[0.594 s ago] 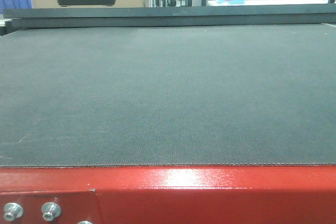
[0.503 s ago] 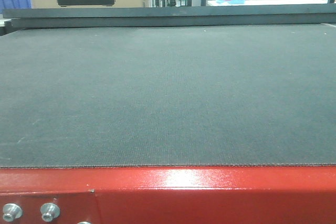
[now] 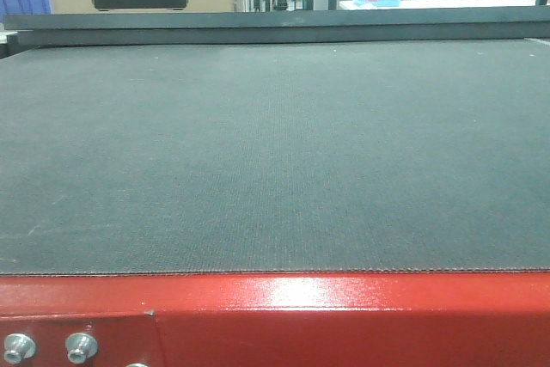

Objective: Grab block from conveyor and place in blue bin
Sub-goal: 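Lower both grippers toward the green and blue blocks on the belt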

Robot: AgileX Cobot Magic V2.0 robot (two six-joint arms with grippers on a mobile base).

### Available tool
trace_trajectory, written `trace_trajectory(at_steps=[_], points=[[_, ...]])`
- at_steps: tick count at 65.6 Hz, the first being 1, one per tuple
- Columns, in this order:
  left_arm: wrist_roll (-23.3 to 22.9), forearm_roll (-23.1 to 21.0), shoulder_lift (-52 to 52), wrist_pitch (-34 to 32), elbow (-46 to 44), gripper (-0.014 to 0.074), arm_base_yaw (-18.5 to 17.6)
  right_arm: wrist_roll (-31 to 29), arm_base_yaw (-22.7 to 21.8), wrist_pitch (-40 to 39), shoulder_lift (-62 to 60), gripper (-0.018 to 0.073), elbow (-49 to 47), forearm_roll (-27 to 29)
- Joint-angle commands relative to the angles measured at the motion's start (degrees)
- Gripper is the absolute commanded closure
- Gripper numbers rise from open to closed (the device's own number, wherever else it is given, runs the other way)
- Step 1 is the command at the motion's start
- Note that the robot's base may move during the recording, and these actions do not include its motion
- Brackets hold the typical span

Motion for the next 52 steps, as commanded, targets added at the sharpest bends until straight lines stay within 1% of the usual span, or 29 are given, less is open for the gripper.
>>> trace_trajectory(at_steps=[1, 8, 15, 22, 26, 31, 36, 41, 47, 52], points=[[0.0, -0.3, -0.2, -1.3, -0.1, 0.0707, 0.2, -0.1, -0.2, -0.9, -0.2, 0.072, 0.0, -0.4], [0.0, -0.3, -0.2, -1.6, -0.1, 0.0707, 0.2, -0.1, -0.2, -1.4, -0.2, 0.072, 0.0, -0.4], [0.0, -0.3, -0.2, -2.6, -0.1, 0.0707, 0.2, -0.1, -0.2, -4.9, -0.2, 0.072, 0.0, -0.4], [0.0, -0.3, -0.2, -1.1, -0.1, 0.0707, 0.2, -0.1, -0.2, -7.8, -0.2, 0.072, 0.0, -0.4], [0.0, -0.3, -0.2, -0.9, -0.1, 0.0707, 0.2, -0.1, -0.1, -6.7, -0.2, 0.072, -0.6, -0.4], [0.0, -0.3, -0.2, 0.0, -3.6, 0.0707, 0.2, -0.1, -0.1, -1.6, -0.2, 0.072, -5.3, -0.4], [0.0, -0.2, -0.2, 4.7, -9.1, 0.0707, 0.2, -0.1, -0.1, 3.9, -0.2, 0.072, -11.2, -0.4], [0.0, -0.2, -0.1, 11.4, -14.8, 0.0707, 0.2, -0.1, -0.1, 8.2, -0.1, 0.072, -18.1, -0.4], [-0.1, -0.2, 3.2, 19.2, -22.3, 0.0707, 0.2, -0.1, -0.1, 14.0, 3.0, 0.072, -25.1, -0.4], [-0.6, -0.3, 7.7, 25.8, -29.0, 0.0707, 0.2, -0.1, -0.1, 21.8, 7.5, 0.072, -30.2, -0.4]])
